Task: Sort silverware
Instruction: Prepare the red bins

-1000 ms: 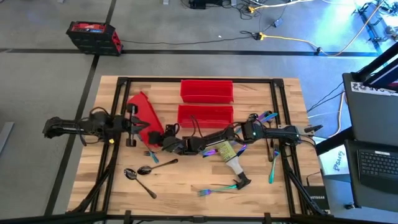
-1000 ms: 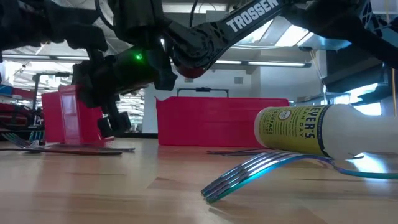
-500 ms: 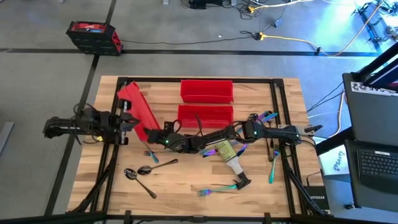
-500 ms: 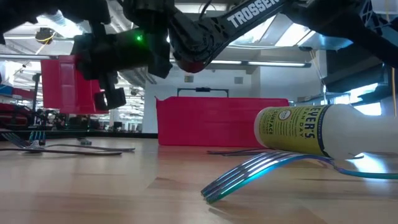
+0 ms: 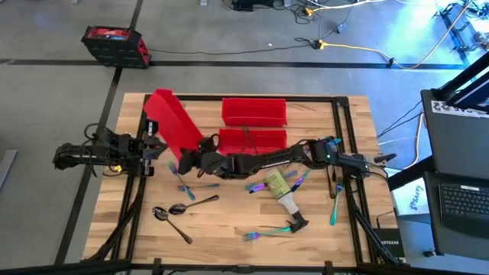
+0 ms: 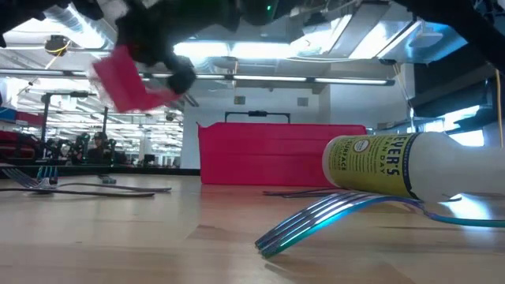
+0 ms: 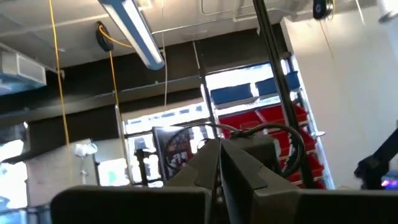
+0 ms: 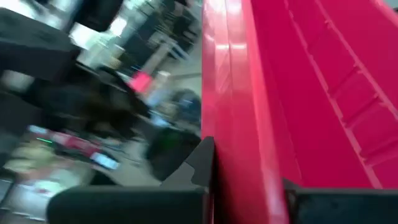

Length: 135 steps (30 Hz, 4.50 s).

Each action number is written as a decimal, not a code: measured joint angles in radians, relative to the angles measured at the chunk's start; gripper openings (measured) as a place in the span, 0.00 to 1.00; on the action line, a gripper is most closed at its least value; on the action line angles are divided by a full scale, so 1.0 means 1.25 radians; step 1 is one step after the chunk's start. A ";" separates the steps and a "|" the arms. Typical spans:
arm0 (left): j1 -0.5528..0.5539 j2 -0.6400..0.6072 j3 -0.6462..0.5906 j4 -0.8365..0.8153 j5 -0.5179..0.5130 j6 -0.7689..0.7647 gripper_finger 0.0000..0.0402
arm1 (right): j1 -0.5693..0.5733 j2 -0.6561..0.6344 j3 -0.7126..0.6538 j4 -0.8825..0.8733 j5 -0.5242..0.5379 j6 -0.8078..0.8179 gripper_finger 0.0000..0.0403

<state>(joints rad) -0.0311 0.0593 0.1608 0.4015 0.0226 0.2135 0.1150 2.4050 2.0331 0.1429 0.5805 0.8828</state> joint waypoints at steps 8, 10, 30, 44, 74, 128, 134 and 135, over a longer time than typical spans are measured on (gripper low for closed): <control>-0.001 0.000 0.000 0.008 0.062 0.055 0.00 | -0.022 -0.116 0.003 -0.246 0.077 -0.026 0.00; -0.001 0.000 0.000 0.007 0.061 0.057 0.00 | -0.029 -0.120 0.002 -0.259 0.075 -0.067 0.00; -0.001 0.002 -0.005 -0.193 0.066 0.109 0.00 | -0.047 -0.249 0.001 -0.627 0.073 -0.146 0.00; -0.002 0.038 -0.005 -0.149 0.057 0.005 0.00 | 0.134 -0.294 0.001 -0.754 0.121 -0.287 0.00; -0.084 0.314 0.022 0.183 0.183 -0.123 0.00 | 0.296 -0.350 -0.375 -0.647 0.176 -0.044 0.00; -0.183 0.577 0.106 0.215 0.017 -0.020 0.00 | 0.475 -0.548 -0.869 0.037 -0.141 -0.432 0.00; -0.183 0.577 0.106 0.204 0.014 -0.018 0.00 | 0.486 -0.547 -0.853 -0.105 -0.083 -0.457 0.00; -0.183 0.577 0.106 0.202 0.014 -0.018 0.00 | 0.488 -0.547 -0.853 -0.115 -0.064 -0.449 0.00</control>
<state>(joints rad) -0.2600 0.7807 0.2935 0.6536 0.0397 0.1913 0.7245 1.7214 0.9672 -0.0004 0.5007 0.3212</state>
